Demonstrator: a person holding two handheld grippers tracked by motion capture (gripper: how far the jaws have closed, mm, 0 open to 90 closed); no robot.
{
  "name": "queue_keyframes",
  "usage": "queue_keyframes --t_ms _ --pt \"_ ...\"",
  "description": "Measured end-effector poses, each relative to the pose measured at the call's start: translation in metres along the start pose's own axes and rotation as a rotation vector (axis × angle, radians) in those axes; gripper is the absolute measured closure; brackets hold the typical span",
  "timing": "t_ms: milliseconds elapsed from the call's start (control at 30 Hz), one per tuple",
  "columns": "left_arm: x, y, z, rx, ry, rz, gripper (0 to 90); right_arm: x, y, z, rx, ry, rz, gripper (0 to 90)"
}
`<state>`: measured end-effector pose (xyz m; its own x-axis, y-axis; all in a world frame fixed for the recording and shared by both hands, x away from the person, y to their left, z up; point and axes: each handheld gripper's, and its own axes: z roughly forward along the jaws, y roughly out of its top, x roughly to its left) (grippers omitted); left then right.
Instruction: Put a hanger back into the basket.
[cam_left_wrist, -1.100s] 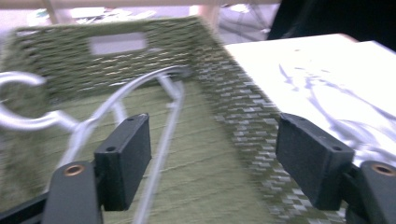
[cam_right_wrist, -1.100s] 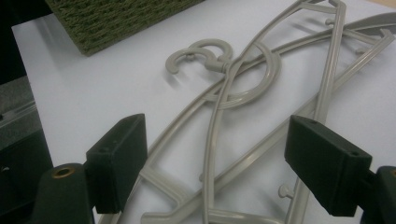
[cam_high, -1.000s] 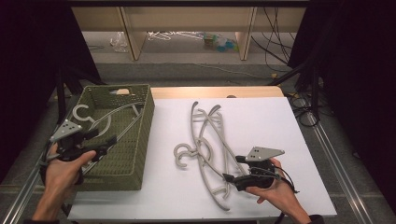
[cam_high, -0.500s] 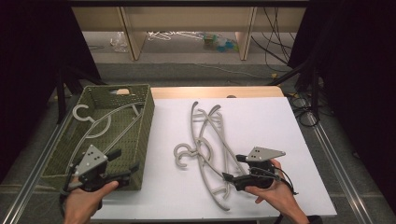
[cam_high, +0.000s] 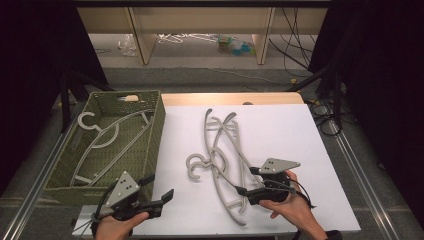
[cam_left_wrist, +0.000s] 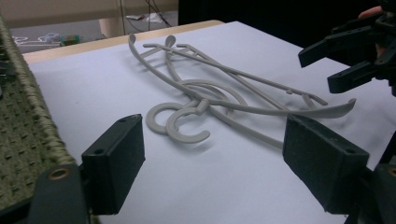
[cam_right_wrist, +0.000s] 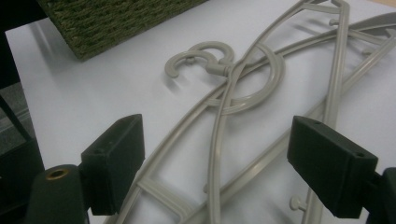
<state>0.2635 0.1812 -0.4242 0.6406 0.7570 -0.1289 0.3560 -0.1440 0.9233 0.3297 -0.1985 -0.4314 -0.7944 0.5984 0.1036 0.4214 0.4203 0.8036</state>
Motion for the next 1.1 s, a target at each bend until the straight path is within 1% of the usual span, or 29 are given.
queue_keyframes --t_ms 33,67,100,133,167,200,233,267,300,367,400,433,467,500,533,567,633,667,733,767,800,833,867,900,933,967,1033,1067,1100 --pt "0.000 0.000 0.000 0.000 0.000 0.000 20.7 0.000 0.000 0.000 0.000 0.000 0.000 19.9" --pt "-0.002 -0.003 0.002 -0.002 0.002 -0.010 20.7 0.000 0.001 0.002 0.001 -0.011 -0.007 19.9" --pt "-0.002 -0.005 0.004 -0.007 -0.008 0.008 20.6 0.001 0.002 0.005 0.013 -0.009 -0.009 19.9" --pt "-0.003 -0.006 0.004 -0.001 -0.012 0.006 20.0 0.001 0.003 0.011 0.033 -0.009 -0.019 20.1" --pt "-0.004 -0.008 0.005 -0.005 -0.015 -0.005 20.0 0.001 0.003 0.011 0.033 -0.009 -0.019 20.1" --pt "-0.006 -0.009 0.005 -0.009 -0.010 0.004 20.0 0.001 0.003 0.016 0.049 -0.014 -0.023 20.4" --pt "-0.007 -0.009 0.006 -0.012 -0.016 0.012 20.0 0.001 0.003 0.016 0.049 -0.014 -0.023 20.4" --pt "-0.006 -0.010 0.007 -0.022 -0.033 0.039 20.0 0.001 0.004 0.020 0.065 -0.015 -0.022 20.8" --pt "-0.007 -0.010 0.007 -0.011 -0.025 0.048 20.0 -0.001 0.004 0.023 0.076 -0.016 -0.023 21.2" --pt "-0.008 -0.011 0.008 -0.011 -0.020 0.026 19.9 -0.003 0.004 0.029 0.100 -0.027 -0.023 23.3" --pt "-0.008 -0.011 0.008 -0.011 -0.020 0.026 19.9 -0.003 0.004 0.029 0.100 -0.027 -0.023 23.3" --pt "-0.007 -0.011 0.009 -0.015 -0.024 0.028 19.9 -0.003 0.004 0.031 0.116 -0.027 -0.019 23.8" --pt "-0.006 -0.012 0.009 -0.017 -0.023 0.025 19.9 -0.004 0.005 0.037 0.134 -0.038 -0.019 25.0" --pt "-0.007 -0.011 0.007 -0.014 -0.017 0.025 19.9 -0.003 0.005 0.044 0.173 -0.040 -0.017 26.7" --pt "-0.007 -0.011 0.007 -0.014 -0.017 0.025 19.9 -0.004 0.005 0.047 0.176 -0.049 -0.031 27.7" --pt "-0.007 -0.011 0.007 -0.017 -0.017 0.025 19.9 -0.004 0.005 0.047 0.176 -0.049 -0.031 27.7" --pt "-0.006 -0.011 0.008 -0.014 -0.024 0.027 19.9 -0.005 0.006 0.057 0.221 -0.044 -0.033 32.1" --pt "-0.006 -0.011 0.008 -0.012 -0.026 0.028 19.9 -0.005 0.006 0.060 0.220 -0.050 -0.027 33.6" --pt "-0.007 -0.011 0.008 -0.011 -0.026 0.032 19.8 -0.006 0.009 0.066 0.256 -0.047 -0.003 38.6" --pt "-0.007 -0.011 0.008 -0.013 -0.033 0.043 19.8 -0.006 0.011 0.068 0.273 -0.044 0.007 40.9" --pt "-0.007 -0.011 0.008 -0.013 -0.033 0.043 19.8 -0.006 0.011 0.068 0.273 -0.044 0.007 40.9" --pt "-0.007 -0.011 0.008 -0.012 -0.032 0.038 19.8 -0.007 0.012 0.072 0.290 -0.045 -0.005 43.2" --pt "-0.007 -0.011 0.008 -0.012 -0.032 0.038 19.8 -0.007 0.012 0.072 0.290 -0.045 -0.005 43.2" --pt "-0.007 -0.012 0.008 -0.007 -0.028 0.039 19.8 -0.005 0.014 0.075 0.319 -0.054 -0.002 44.2" --pt "-0.007 -0.012 0.008 -0.007 -0.028 0.039 19.8 -0.005 0.014 0.075 0.319 -0.054 -0.002 44.2" --pt "-0.006 -0.011 0.008 -0.007 -0.031 0.055 19.8 -0.005 0.016 0.078 0.334 -0.055 0.003 45.8" --pt "-0.006 -0.011 0.008 -0.012 -0.036 0.053 19.8 -0.006 0.016 0.080 0.338 -0.054 -0.003 46.6" --pt "-0.005 -0.011 0.008 -0.016 -0.041 0.053 19.8 -0.005 0.017 0.081 0.348 -0.060 0.014 47.9" --pt "-0.006 -0.012 0.008 -0.015 -0.039 0.052 19.8 -0.005 0.018 0.082 0.352 -0.058 0.004 49.2"
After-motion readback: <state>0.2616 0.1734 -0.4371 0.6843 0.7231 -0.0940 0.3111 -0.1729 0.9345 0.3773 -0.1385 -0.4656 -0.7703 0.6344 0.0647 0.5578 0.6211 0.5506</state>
